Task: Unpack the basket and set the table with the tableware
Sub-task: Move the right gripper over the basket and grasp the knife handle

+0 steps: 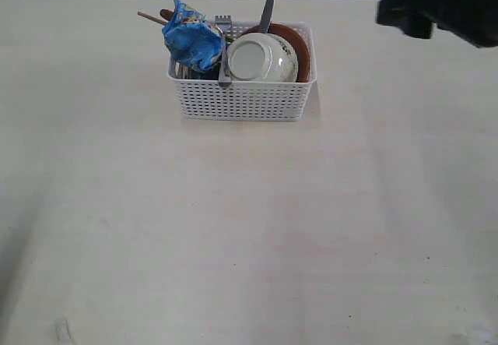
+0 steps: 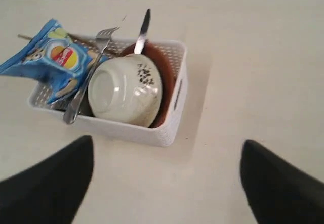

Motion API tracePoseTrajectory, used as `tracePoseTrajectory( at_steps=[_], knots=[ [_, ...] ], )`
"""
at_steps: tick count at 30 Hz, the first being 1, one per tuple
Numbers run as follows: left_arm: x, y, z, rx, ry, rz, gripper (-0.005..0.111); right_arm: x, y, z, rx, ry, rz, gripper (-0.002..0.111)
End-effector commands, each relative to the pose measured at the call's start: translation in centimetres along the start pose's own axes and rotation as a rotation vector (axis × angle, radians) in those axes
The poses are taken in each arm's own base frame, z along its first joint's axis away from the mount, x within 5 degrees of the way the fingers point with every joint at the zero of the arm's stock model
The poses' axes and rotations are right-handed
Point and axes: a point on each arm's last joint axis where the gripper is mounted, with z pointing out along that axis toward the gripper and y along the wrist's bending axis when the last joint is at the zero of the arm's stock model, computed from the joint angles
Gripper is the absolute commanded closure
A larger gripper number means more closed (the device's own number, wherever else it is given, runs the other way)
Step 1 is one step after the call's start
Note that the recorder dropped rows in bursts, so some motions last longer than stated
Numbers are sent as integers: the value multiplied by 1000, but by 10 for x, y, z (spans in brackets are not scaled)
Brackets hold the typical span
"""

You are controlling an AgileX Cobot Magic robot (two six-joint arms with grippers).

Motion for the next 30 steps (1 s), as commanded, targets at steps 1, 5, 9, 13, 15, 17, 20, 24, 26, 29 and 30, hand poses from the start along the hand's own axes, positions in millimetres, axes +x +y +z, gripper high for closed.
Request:
tracePoseTrajectory(
  at_steps=[1,5,9,13,15,17,20,24,26,29,30],
  knots=[
    [0,0,0,3,-9,5,107,-13,19,29,-47,80,-59,27],
    [0,0,0,3,-9,5,107,-24,31,62,-60,197,3,34],
    [0,0,0,3,-9,5,107,-33,36,97,-76,321,10,35],
    [0,0,0,3,-9,5,107,-36,45,128,-115,421,-101,35],
    [0,0,0,3,-9,5,107,-35,50,141,-133,461,-129,35],
    [0,0,0,3,-9,5,107,-37,56,154,-142,465,-154,35],
    [0,0,0,3,-9,5,107,-42,63,170,-143,434,-174,35],
    [0,0,0,3,-9,8,107,-46,63,189,-109,421,-235,35],
    [0,0,0,3,-9,8,107,-47,60,196,-85,421,-253,35],
    [0,0,0,3,-9,8,107,-48,56,205,-34,425,-252,35],
    [0,0,0,3,-9,8,107,-47,54,208,-13,426,-255,35]
  ],
)
